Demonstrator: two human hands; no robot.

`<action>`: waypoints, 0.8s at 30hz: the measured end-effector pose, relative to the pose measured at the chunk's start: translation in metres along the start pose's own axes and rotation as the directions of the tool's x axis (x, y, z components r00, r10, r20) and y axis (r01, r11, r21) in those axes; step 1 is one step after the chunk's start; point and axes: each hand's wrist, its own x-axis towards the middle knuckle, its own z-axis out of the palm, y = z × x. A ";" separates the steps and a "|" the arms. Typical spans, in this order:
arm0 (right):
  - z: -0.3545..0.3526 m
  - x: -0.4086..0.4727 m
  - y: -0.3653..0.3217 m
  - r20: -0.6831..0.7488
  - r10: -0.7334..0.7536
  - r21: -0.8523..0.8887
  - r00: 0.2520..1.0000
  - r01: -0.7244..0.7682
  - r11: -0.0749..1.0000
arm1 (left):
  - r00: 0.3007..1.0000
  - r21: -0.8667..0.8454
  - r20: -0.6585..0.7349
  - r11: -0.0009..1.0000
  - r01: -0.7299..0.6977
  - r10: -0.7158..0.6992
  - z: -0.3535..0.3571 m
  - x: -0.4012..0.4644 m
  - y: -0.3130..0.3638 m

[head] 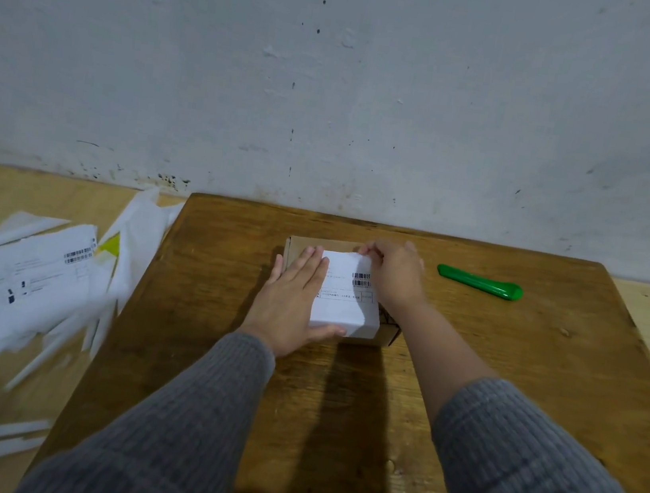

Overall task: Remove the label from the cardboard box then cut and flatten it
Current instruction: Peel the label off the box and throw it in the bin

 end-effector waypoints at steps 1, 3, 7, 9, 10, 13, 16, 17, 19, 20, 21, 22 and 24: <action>-0.001 0.000 0.001 0.002 -0.027 -0.042 1.000 0.027 0.999 | 1.000 -0.004 -0.002 1.000 0.001 -0.001 0.000 0.000 0.000; -0.003 0.001 0.001 0.011 -0.053 -0.107 0.999 0.054 0.993 | 1.000 -0.013 -0.005 1.000 0.003 -0.003 0.000 -0.001 0.000; -0.005 0.002 -0.001 0.040 -0.046 -0.180 0.998 0.053 0.982 | 1.000 -0.032 -0.002 0.999 0.010 -0.010 0.001 -0.001 0.000; -0.006 0.002 -0.003 0.045 -0.038 -0.157 0.998 0.044 0.987 | 1.000 -0.036 -0.009 0.999 0.013 -0.013 0.002 -0.001 -0.001; -0.005 0.003 -0.003 0.052 -0.041 -0.155 0.998 0.049 0.987 | 1.000 -0.035 -0.010 0.999 0.013 -0.013 0.002 0.000 -0.001; -0.001 0.005 0.000 0.048 -0.038 -0.144 0.998 0.044 0.989 | 1.000 -0.023 -0.005 1.000 0.014 -0.014 0.002 0.000 -0.001; -0.001 0.003 -0.001 0.018 -0.018 -0.109 1.000 0.020 0.994 | 1.000 -0.024 -0.006 1.000 0.019 -0.019 0.002 0.000 -0.001; -0.002 0.002 -0.002 0.018 -0.030 -0.130 0.999 0.032 0.991 | 1.000 -0.029 -0.003 0.999 0.020 -0.020 0.002 0.000 -0.001; -0.004 0.000 -0.003 0.031 -0.058 -0.174 0.998 0.062 0.983 | 1.000 -0.038 0.005 0.999 0.027 -0.026 0.001 0.000 -0.001; -0.006 -0.001 -0.004 0.047 -0.057 -0.180 0.997 0.065 0.981 | 1.000 -0.044 0.011 0.999 0.029 -0.029 0.000 0.000 -0.001; -0.008 -0.002 -0.006 0.072 -0.043 -0.175 0.996 0.055 0.983 | 0.999 -0.050 0.017 0.998 0.031 -0.031 0.000 0.000 -0.001; -0.009 -0.002 -0.007 0.097 -0.027 -0.168 0.995 0.043 0.985 | 0.999 -0.057 0.021 0.998 0.036 -0.034 -0.001 0.000 0.000; -0.010 -0.003 -0.009 0.134 -0.006 -0.161 0.991 0.027 0.987 | 0.999 -0.069 0.029 0.997 0.046 -0.044 -0.001 0.000 0.000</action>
